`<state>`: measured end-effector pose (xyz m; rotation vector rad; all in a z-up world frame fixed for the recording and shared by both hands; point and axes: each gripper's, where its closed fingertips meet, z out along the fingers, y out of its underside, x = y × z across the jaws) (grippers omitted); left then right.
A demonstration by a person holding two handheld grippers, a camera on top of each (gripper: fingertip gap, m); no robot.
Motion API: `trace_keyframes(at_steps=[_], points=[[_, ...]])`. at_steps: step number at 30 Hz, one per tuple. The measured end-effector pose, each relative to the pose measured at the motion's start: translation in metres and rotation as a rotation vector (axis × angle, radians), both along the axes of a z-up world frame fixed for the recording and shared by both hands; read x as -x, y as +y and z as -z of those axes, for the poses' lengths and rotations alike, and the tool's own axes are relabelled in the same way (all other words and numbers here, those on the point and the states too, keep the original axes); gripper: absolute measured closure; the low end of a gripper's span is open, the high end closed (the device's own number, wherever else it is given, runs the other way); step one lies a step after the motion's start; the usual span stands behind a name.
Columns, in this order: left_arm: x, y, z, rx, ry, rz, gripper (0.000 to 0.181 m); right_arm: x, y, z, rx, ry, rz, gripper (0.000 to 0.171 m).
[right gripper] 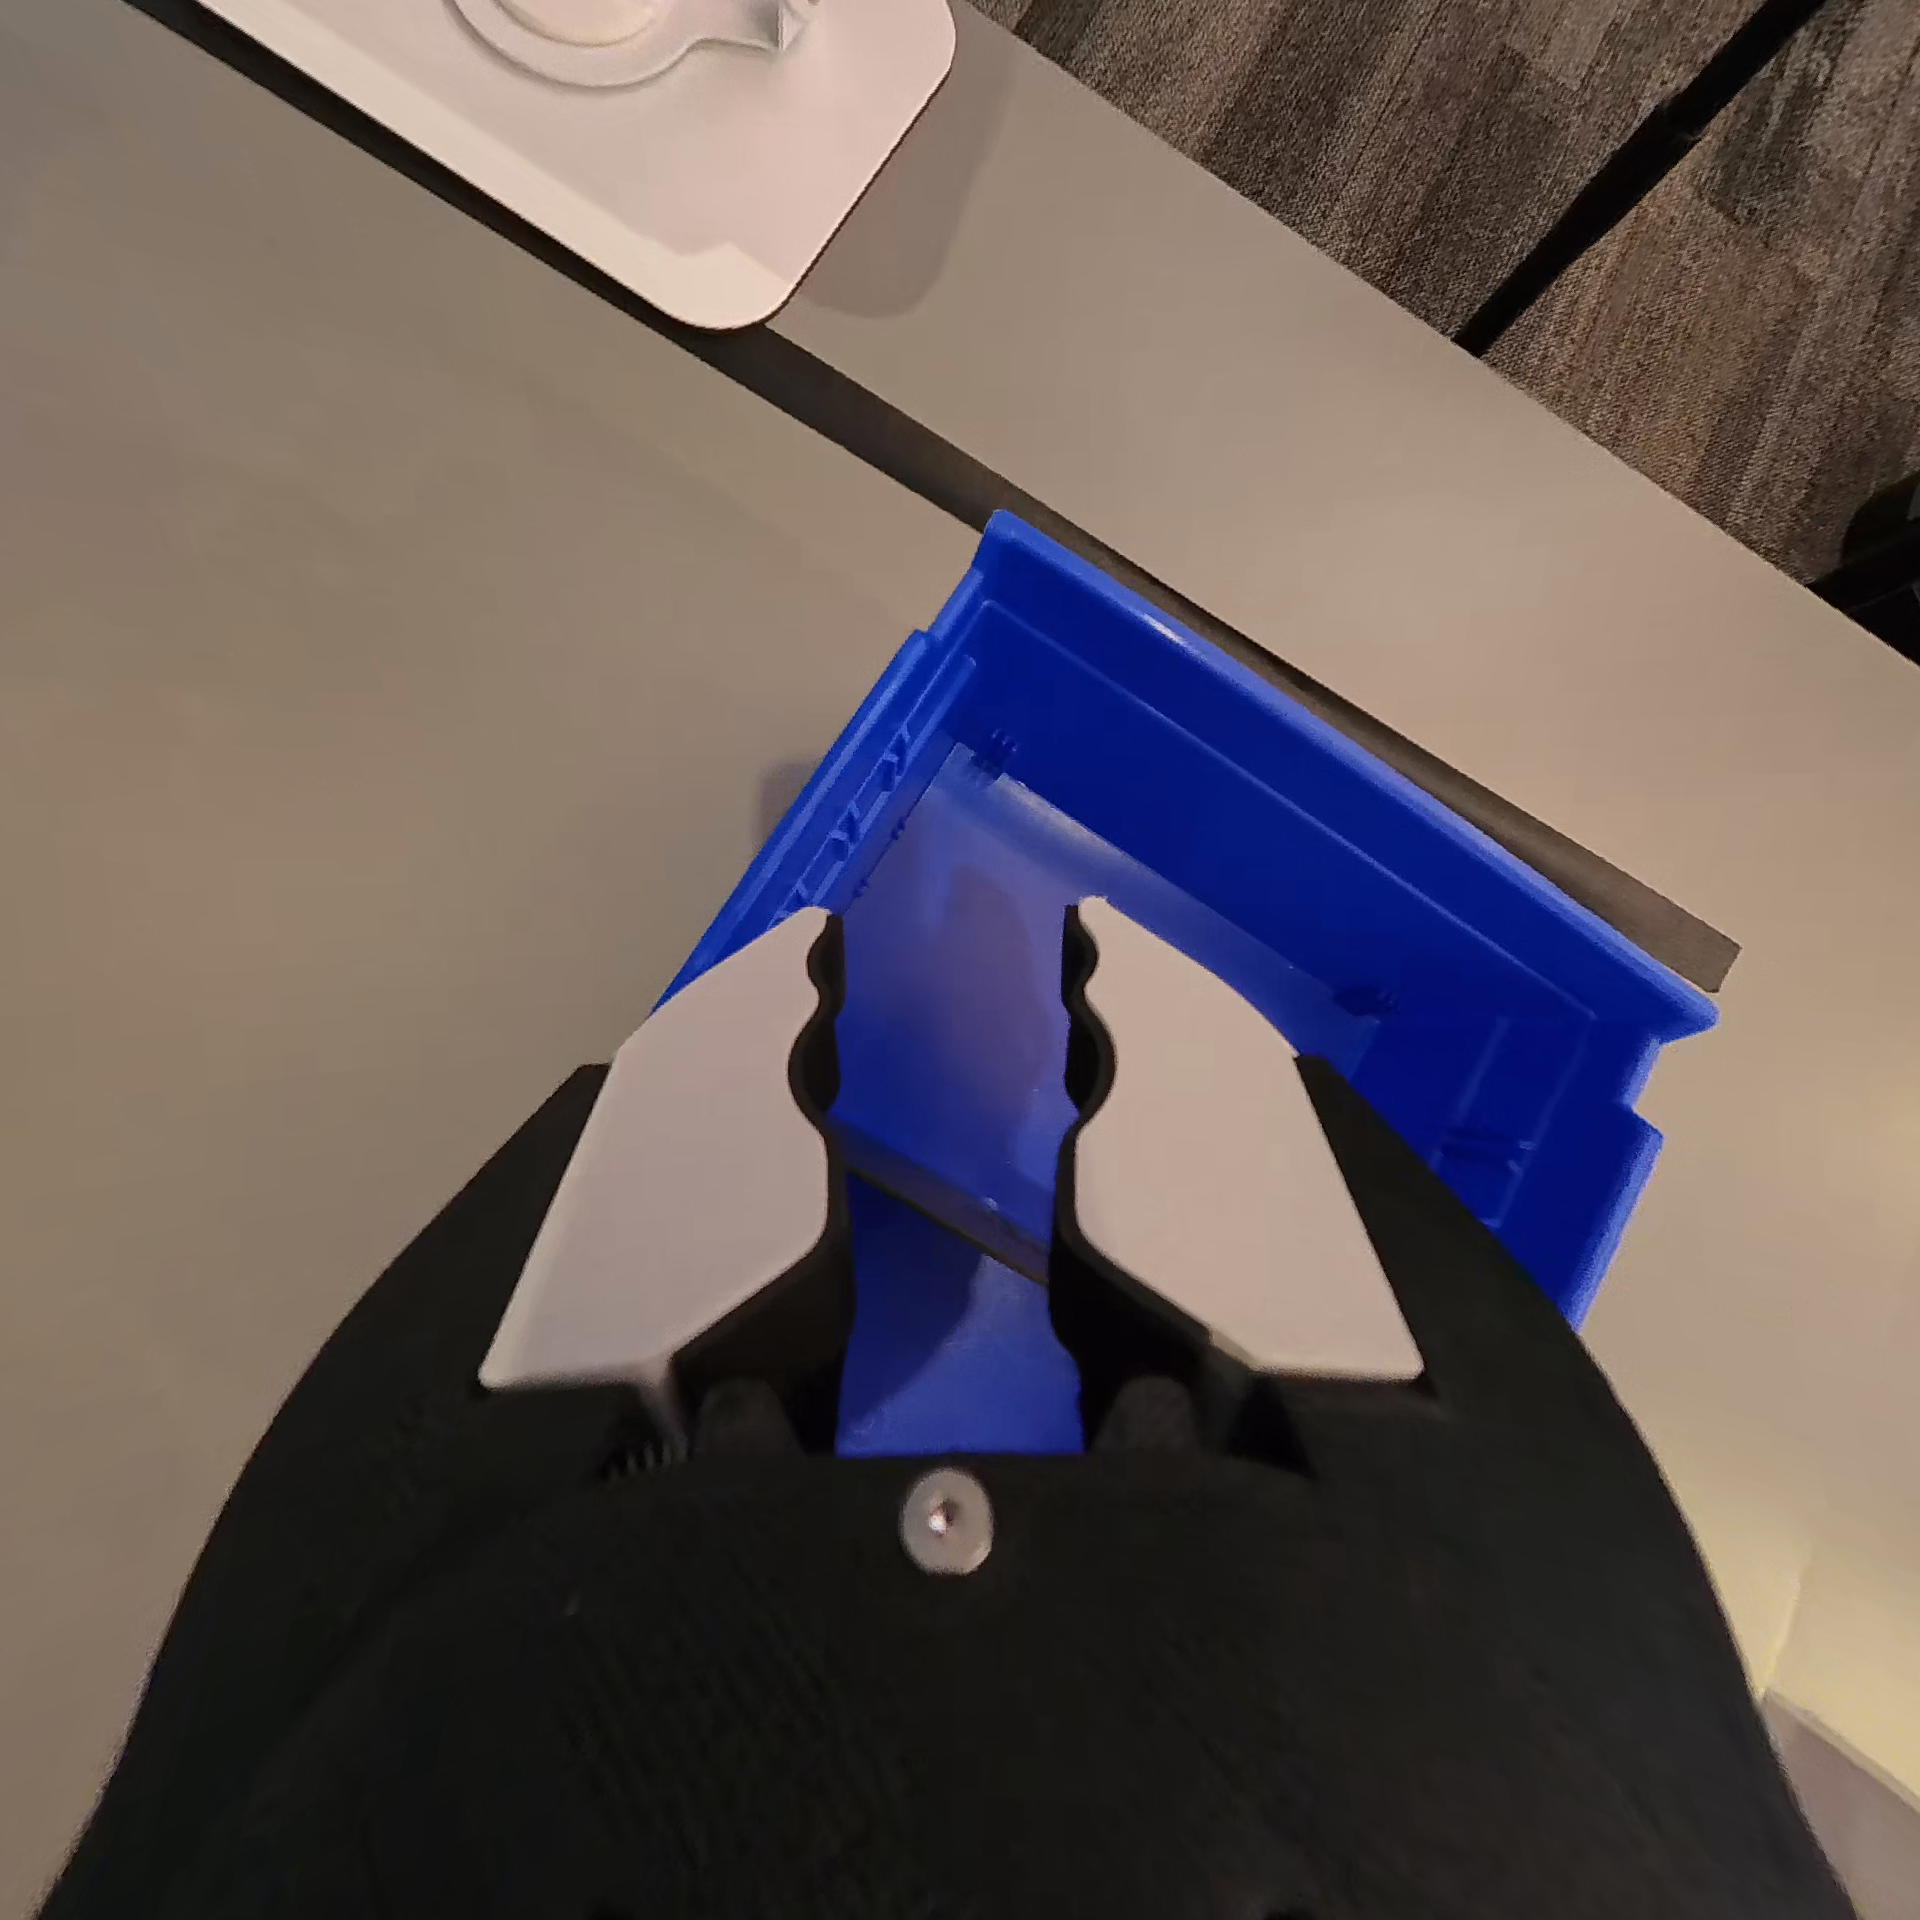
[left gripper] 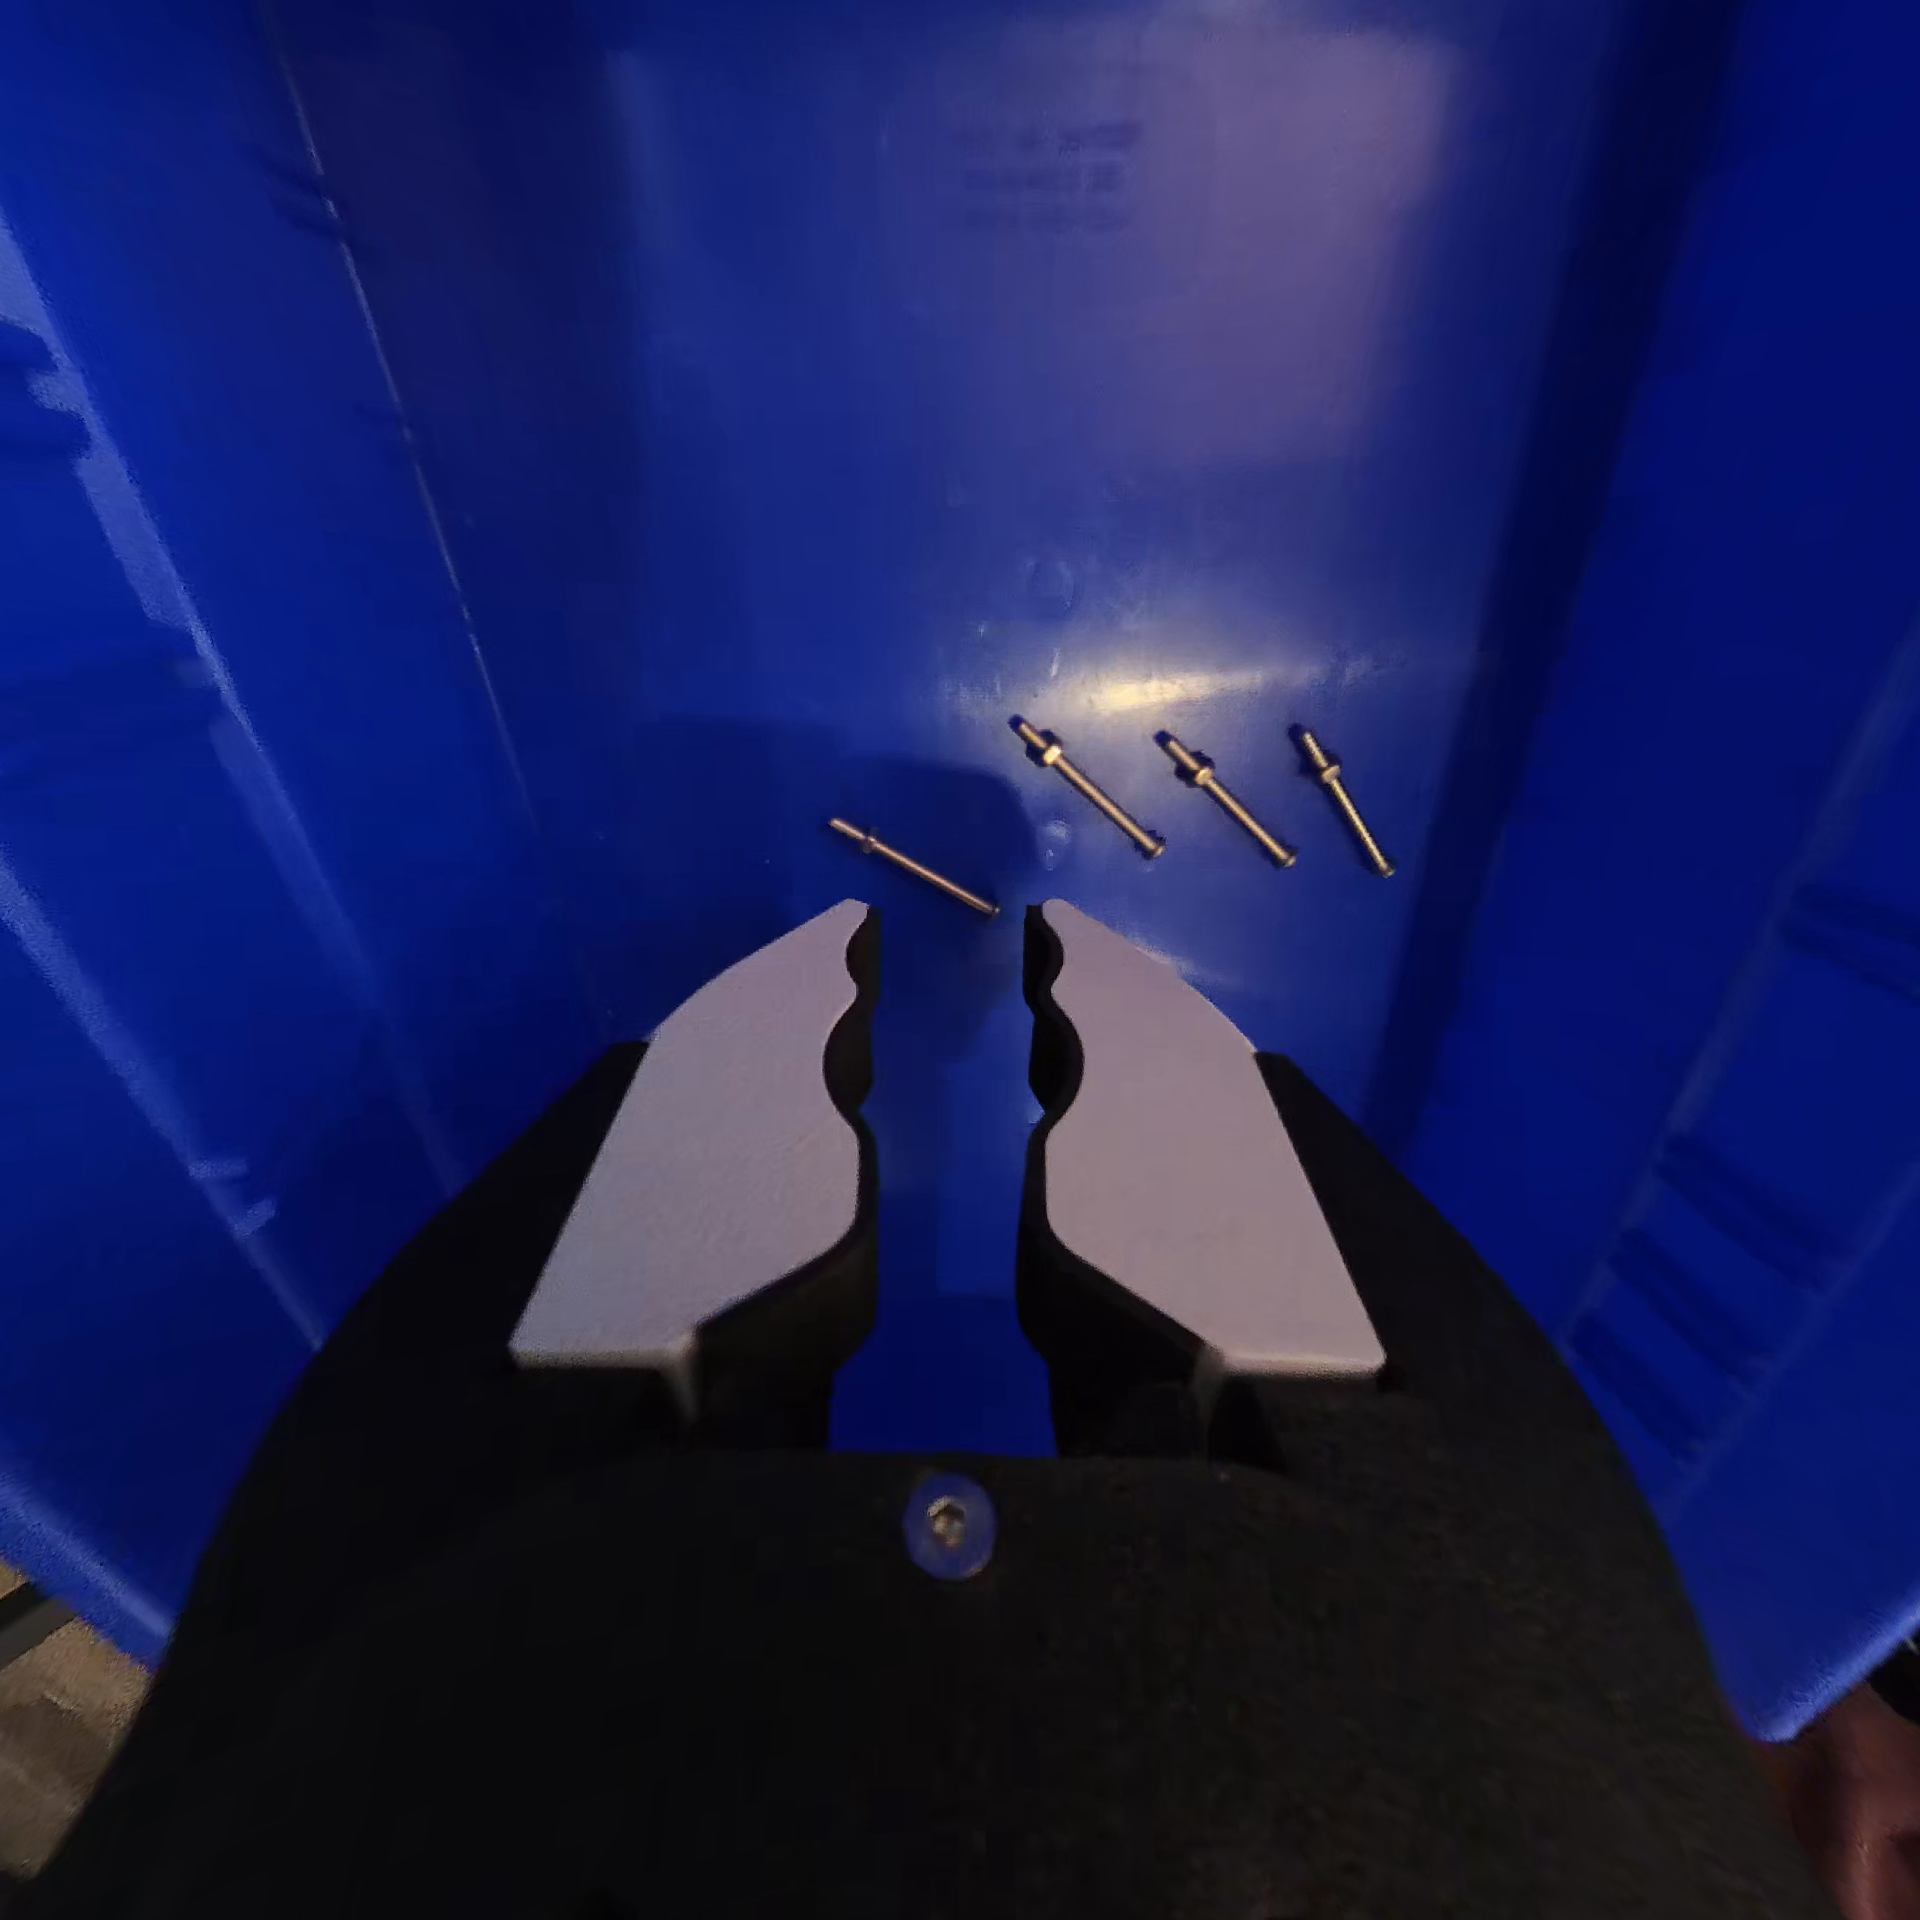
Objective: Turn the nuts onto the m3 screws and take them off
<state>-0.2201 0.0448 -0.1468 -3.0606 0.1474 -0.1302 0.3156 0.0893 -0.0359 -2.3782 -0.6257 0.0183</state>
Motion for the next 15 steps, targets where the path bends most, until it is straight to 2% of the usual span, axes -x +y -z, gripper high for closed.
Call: trace_keyframes(at_steps=[15], points=[[0.006, 0.004, 0.010, 0.001, 0.073, 0.002, 0.165, 0.005, 0.000, 0.013, 0.045, -0.046, -0.018, 0.128]])
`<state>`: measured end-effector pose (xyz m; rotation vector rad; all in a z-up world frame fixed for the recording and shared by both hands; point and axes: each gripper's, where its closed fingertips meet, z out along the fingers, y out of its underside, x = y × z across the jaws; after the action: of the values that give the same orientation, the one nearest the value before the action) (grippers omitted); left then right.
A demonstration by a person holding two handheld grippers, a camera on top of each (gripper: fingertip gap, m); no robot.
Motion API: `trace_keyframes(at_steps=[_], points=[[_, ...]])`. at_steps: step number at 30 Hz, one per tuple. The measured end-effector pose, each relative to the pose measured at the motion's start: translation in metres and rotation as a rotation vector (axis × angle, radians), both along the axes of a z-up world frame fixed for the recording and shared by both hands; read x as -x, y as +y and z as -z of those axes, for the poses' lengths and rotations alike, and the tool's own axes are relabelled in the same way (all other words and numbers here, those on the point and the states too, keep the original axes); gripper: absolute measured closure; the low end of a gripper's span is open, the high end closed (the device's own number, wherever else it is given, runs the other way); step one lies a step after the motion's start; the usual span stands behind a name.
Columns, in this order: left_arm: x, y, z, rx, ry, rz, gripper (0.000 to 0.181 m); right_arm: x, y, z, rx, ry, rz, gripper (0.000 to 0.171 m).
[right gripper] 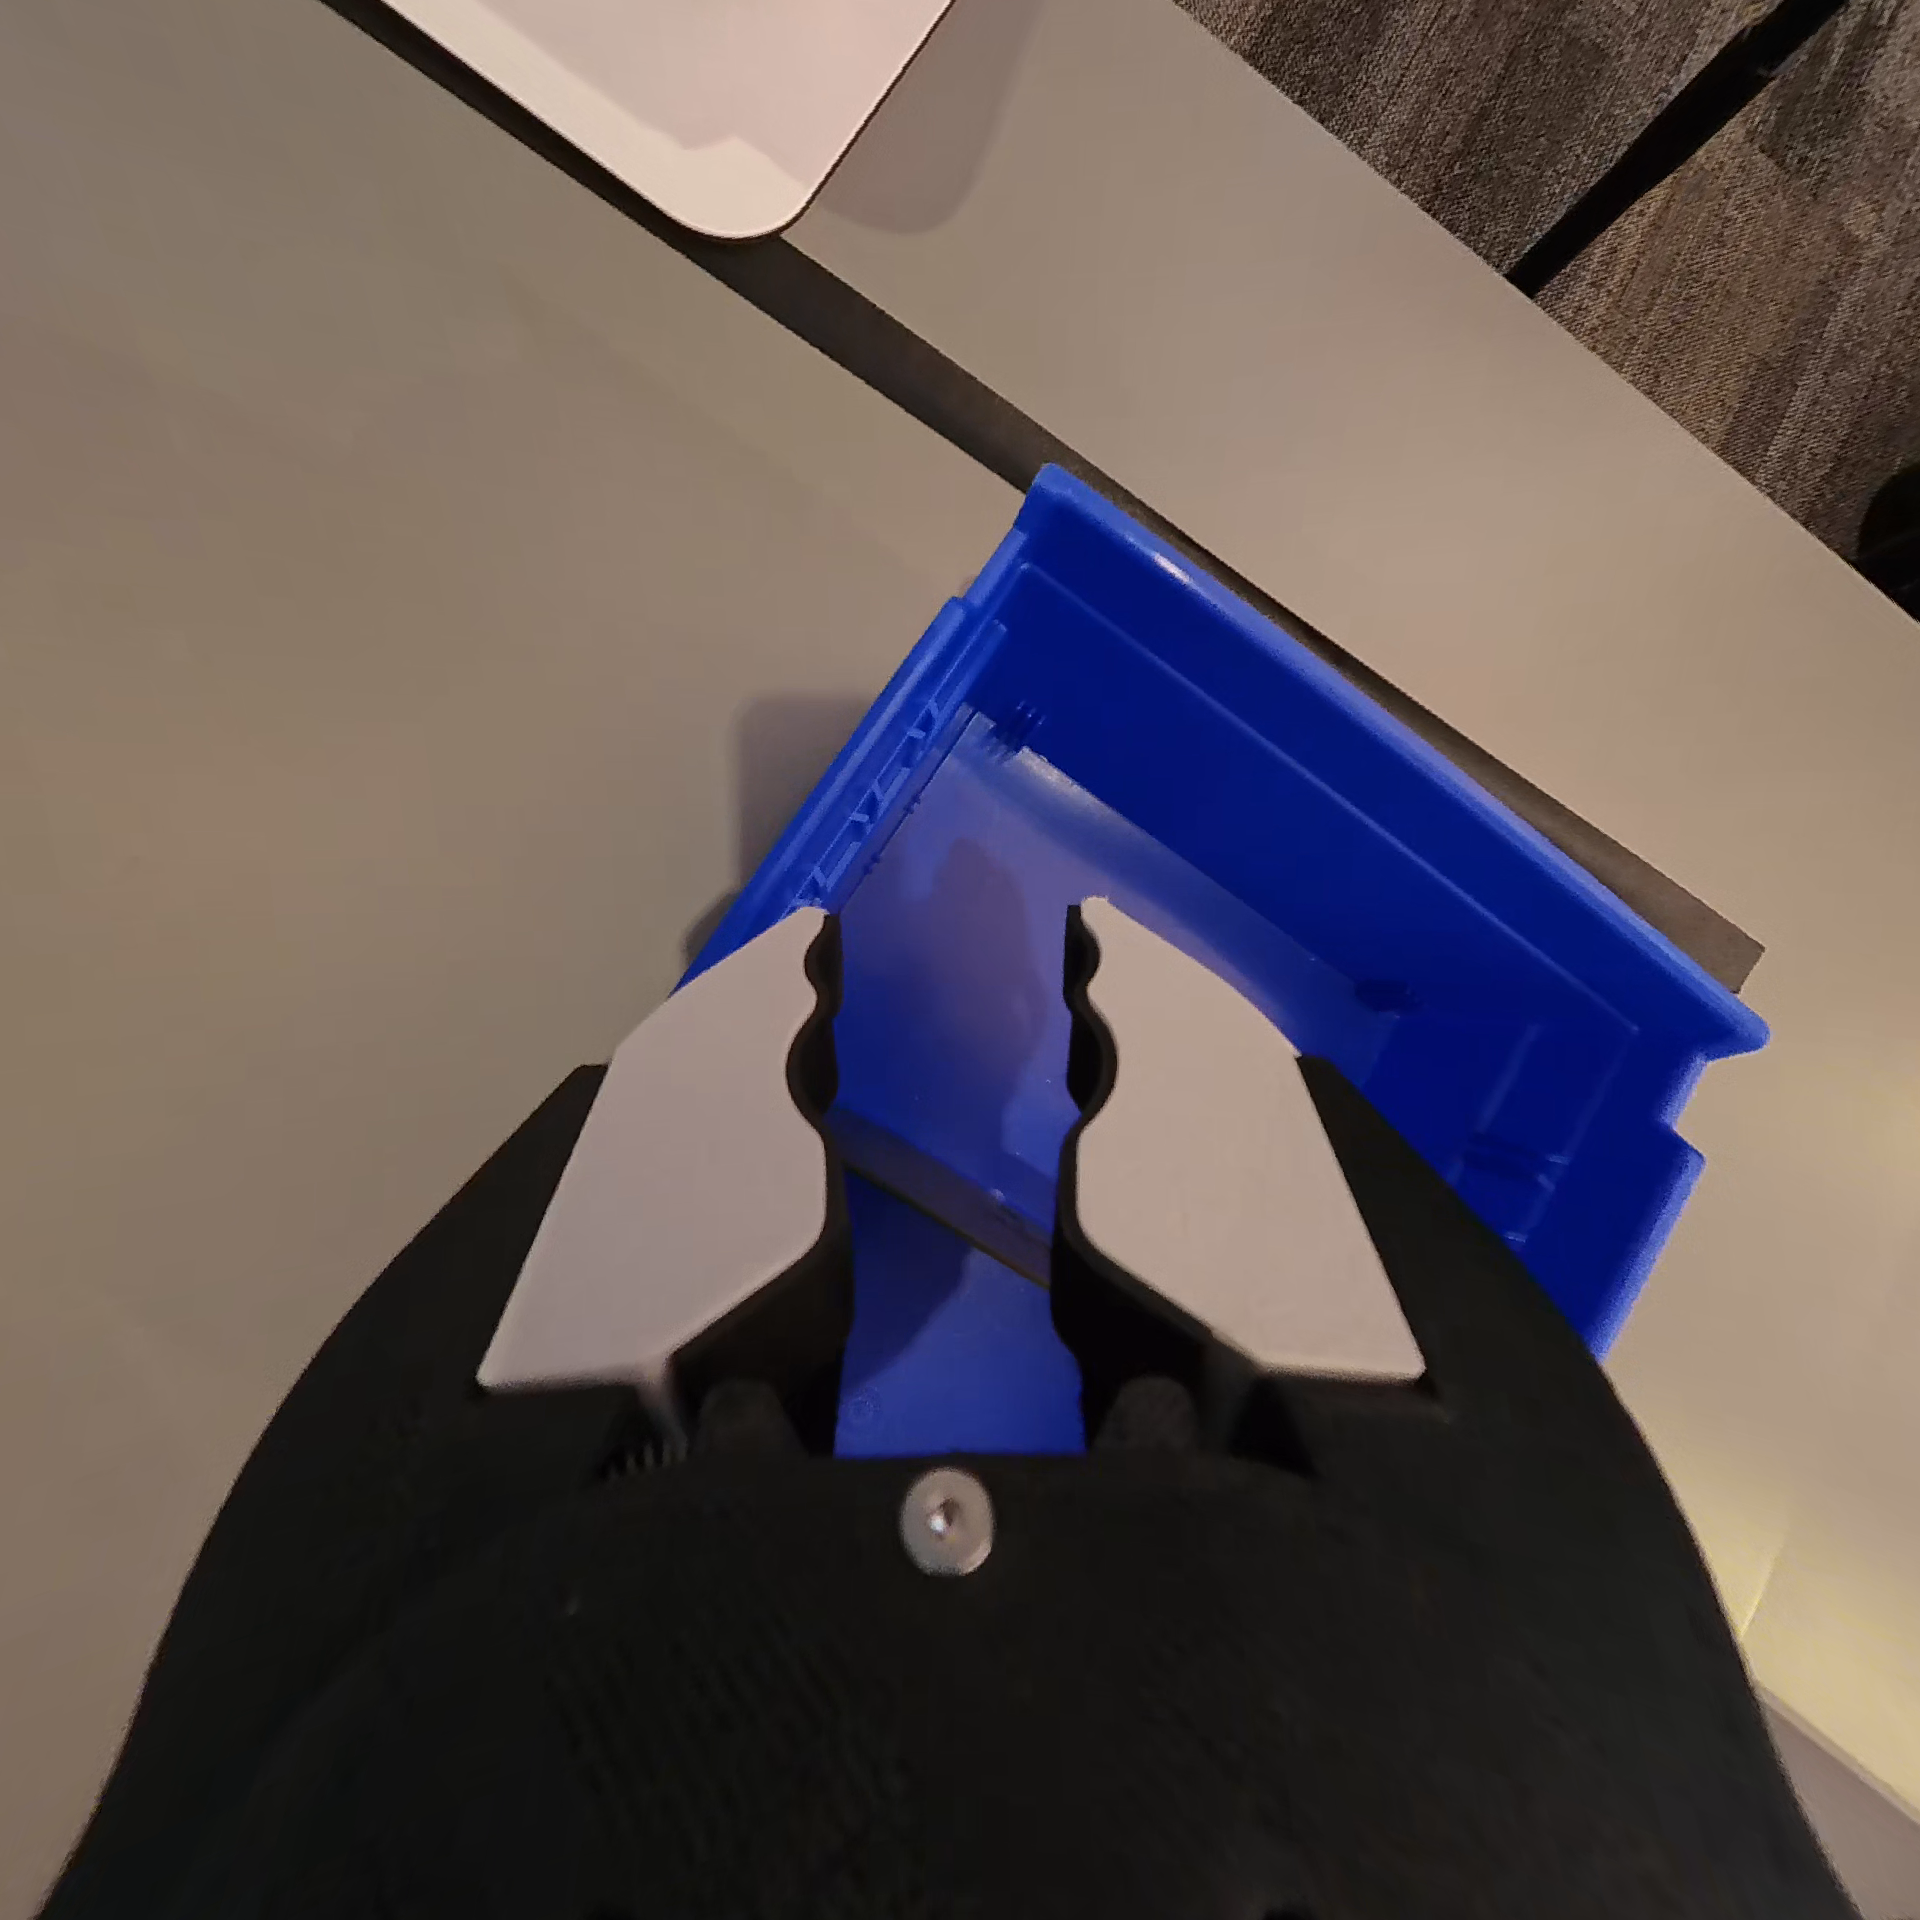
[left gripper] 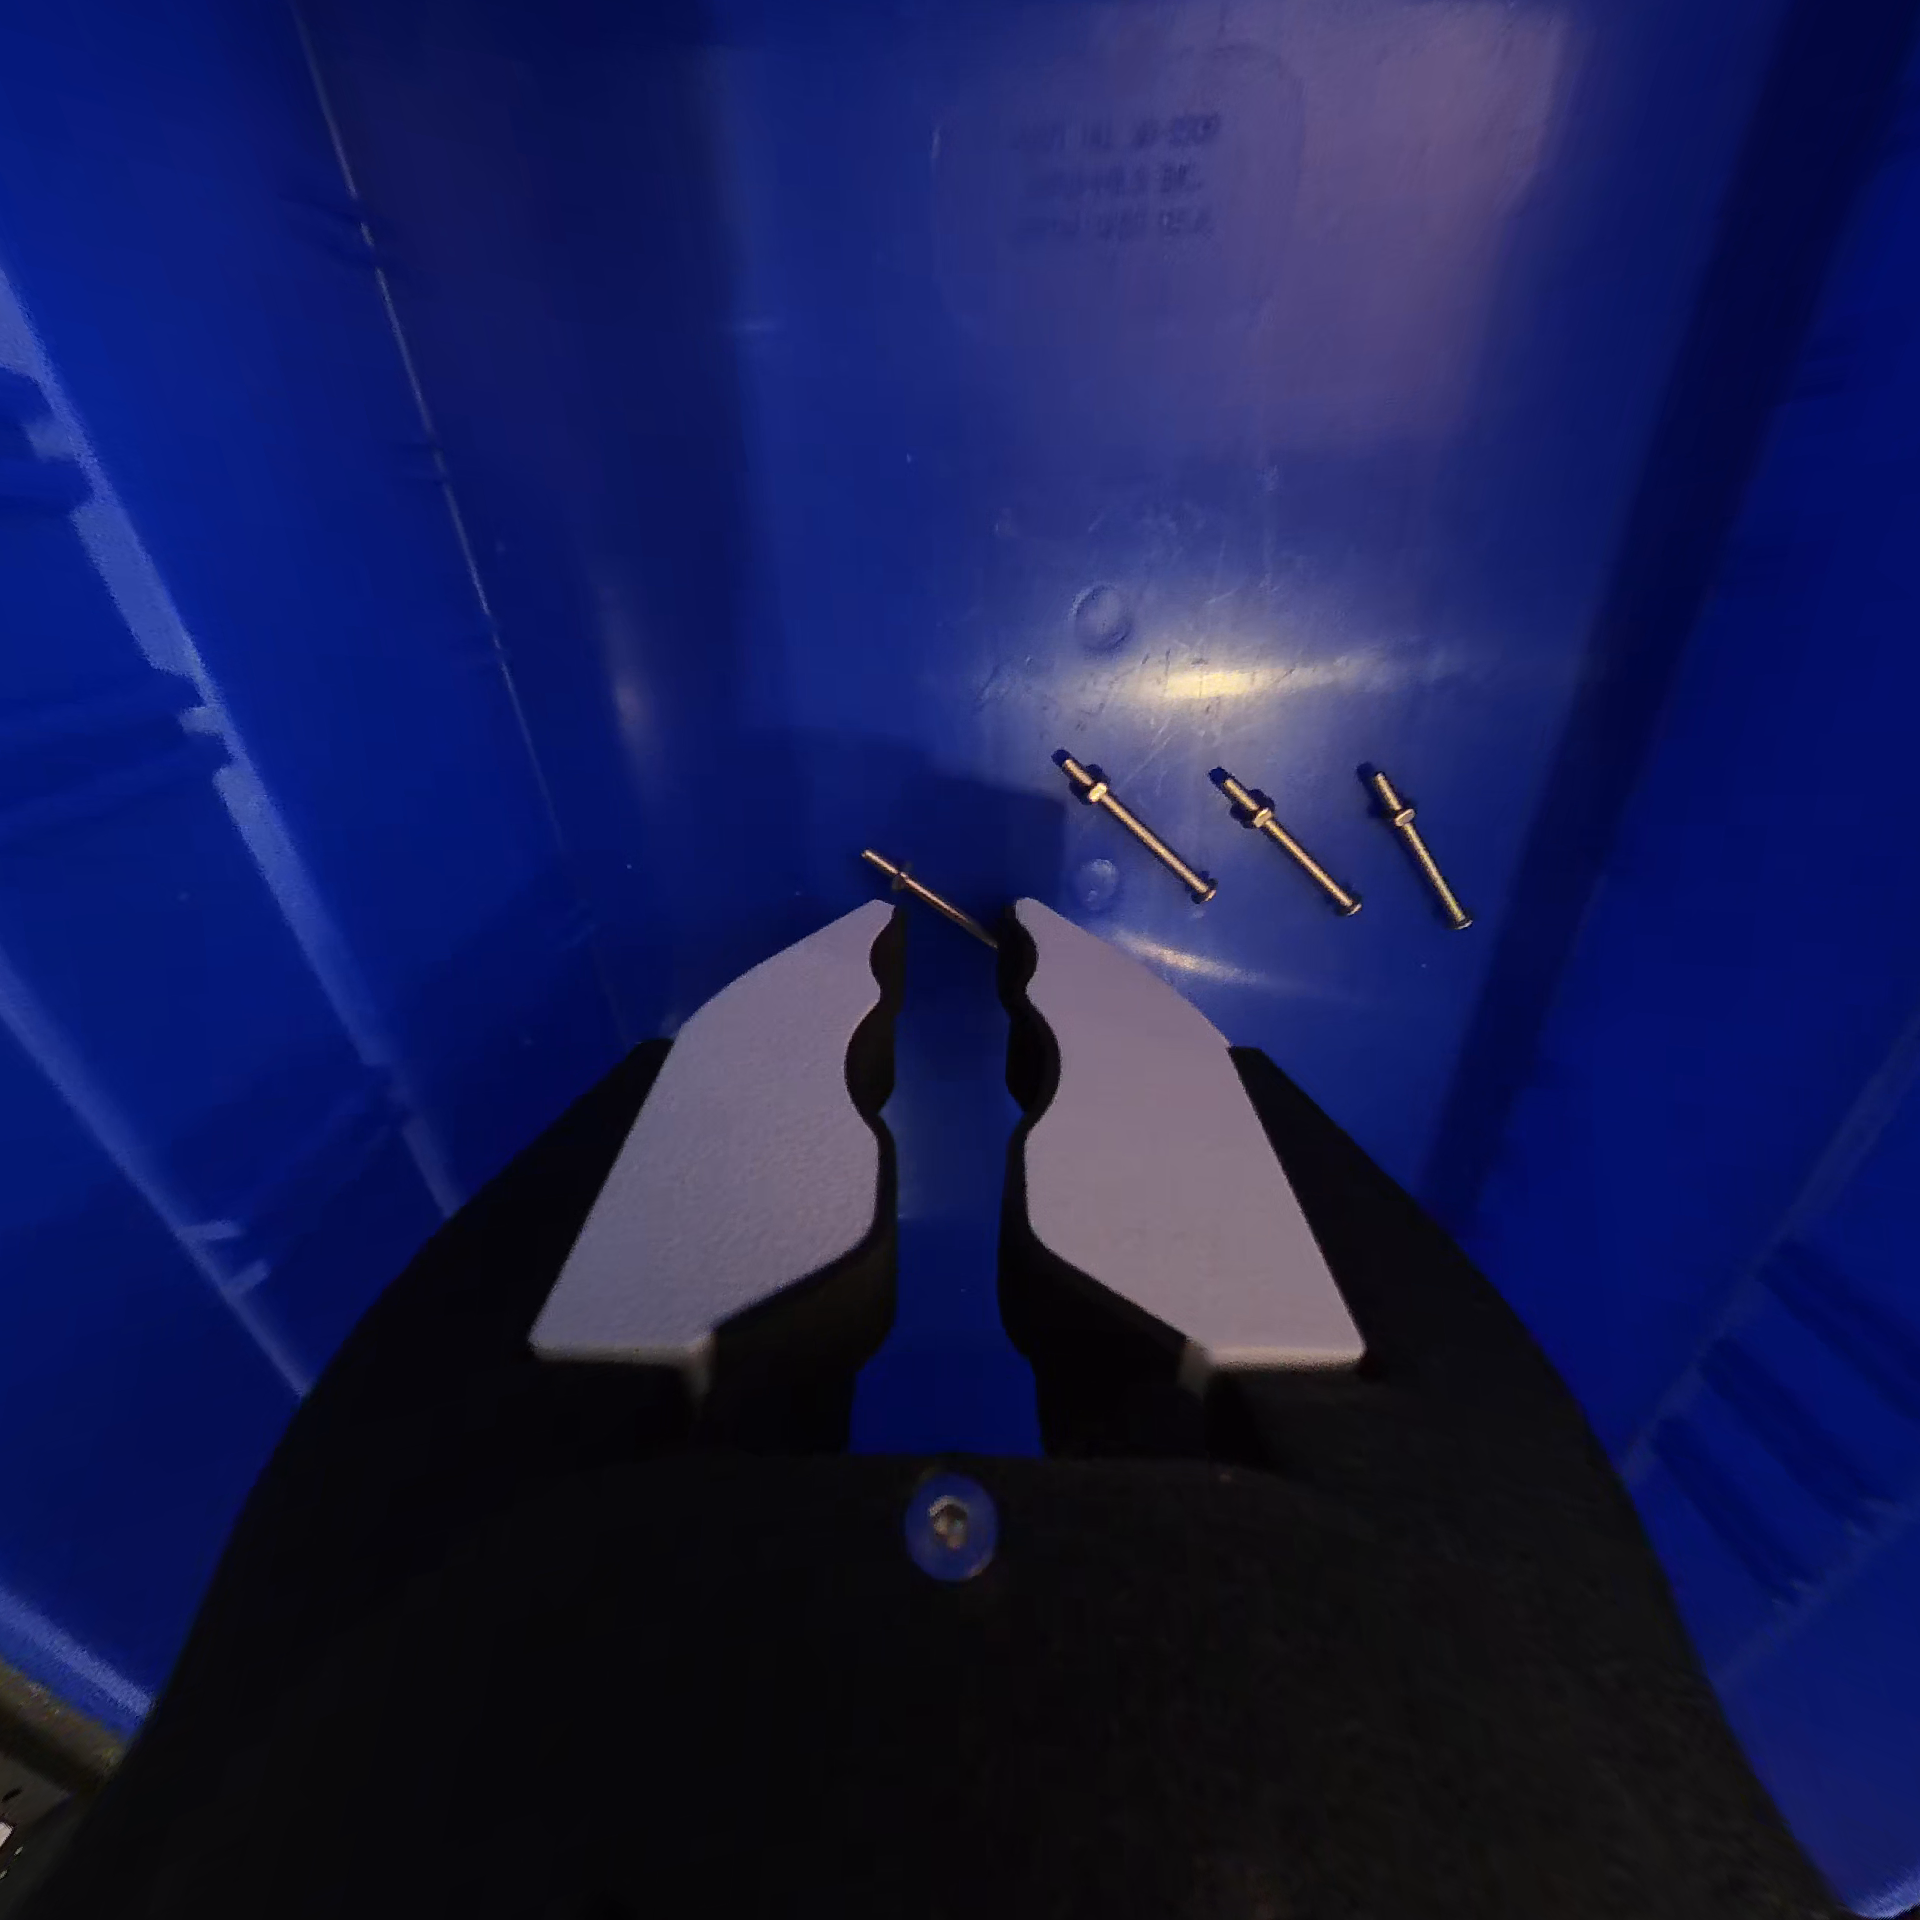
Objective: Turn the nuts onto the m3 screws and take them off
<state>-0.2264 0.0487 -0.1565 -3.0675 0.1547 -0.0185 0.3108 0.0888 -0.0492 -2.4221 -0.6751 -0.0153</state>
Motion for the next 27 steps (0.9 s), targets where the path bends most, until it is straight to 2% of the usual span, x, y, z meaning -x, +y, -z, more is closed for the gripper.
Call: trace_keyframes(at_steps=[14, 27], points=[[-0.006, -0.001, 0.000, 0.004, -0.001, 0.042, 0.178, 0.002, 0.000, 0.012, 0.039, -0.020, -0.004, 0.128], [-0.013, -0.003, -0.001, 0.022, 0.020, 0.146, 0.178, 0.000, 0.000, 0.016, 0.056, -0.020, -0.005, 0.128]])
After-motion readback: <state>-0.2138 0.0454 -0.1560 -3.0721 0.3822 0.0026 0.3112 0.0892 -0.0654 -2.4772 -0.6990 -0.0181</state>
